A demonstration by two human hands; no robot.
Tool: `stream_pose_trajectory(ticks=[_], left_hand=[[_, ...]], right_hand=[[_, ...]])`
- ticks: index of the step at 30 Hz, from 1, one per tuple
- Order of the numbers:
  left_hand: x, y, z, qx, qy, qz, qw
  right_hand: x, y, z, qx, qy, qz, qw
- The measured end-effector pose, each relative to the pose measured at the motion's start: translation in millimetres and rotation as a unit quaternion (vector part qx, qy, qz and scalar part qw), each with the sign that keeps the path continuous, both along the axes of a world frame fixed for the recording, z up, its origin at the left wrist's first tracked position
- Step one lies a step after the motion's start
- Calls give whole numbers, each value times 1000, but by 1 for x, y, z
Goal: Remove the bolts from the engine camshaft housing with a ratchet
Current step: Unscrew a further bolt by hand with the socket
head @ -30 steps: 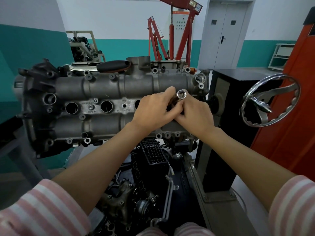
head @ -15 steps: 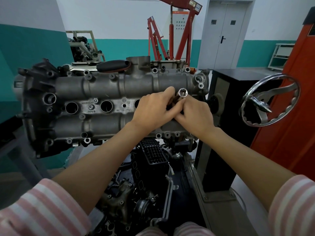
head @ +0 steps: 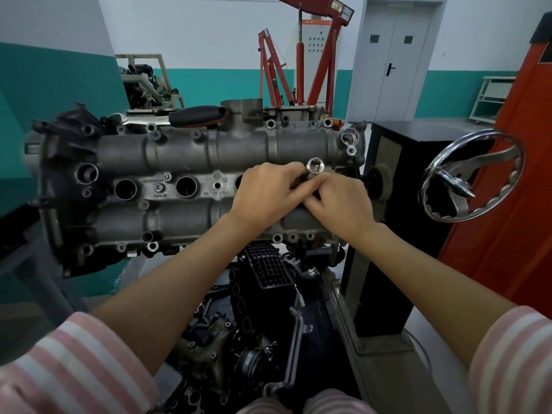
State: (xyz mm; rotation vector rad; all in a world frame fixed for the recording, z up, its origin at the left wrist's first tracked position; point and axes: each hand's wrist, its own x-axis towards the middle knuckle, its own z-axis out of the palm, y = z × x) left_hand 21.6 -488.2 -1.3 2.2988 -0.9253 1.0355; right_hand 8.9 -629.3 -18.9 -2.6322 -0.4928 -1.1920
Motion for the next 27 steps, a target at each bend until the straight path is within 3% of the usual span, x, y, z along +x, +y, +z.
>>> stream_pose_trajectory(ticks=[10, 16, 21, 27], left_hand=[[-2, -2, -1, 5, 6, -9, 1000], [-1, 0, 0, 5, 19, -10, 1000], [-5, -1, 1, -6, 6, -15, 1000], [-2, -1, -1, -5, 16, -22, 1000]], right_hand=[[2, 1, 2, 14, 27, -6, 1000], [0, 1, -1, 11, -17, 16, 1000], [0, 1, 1, 28, 35, 14, 999], [4, 0, 1, -1, 31, -22, 999]])
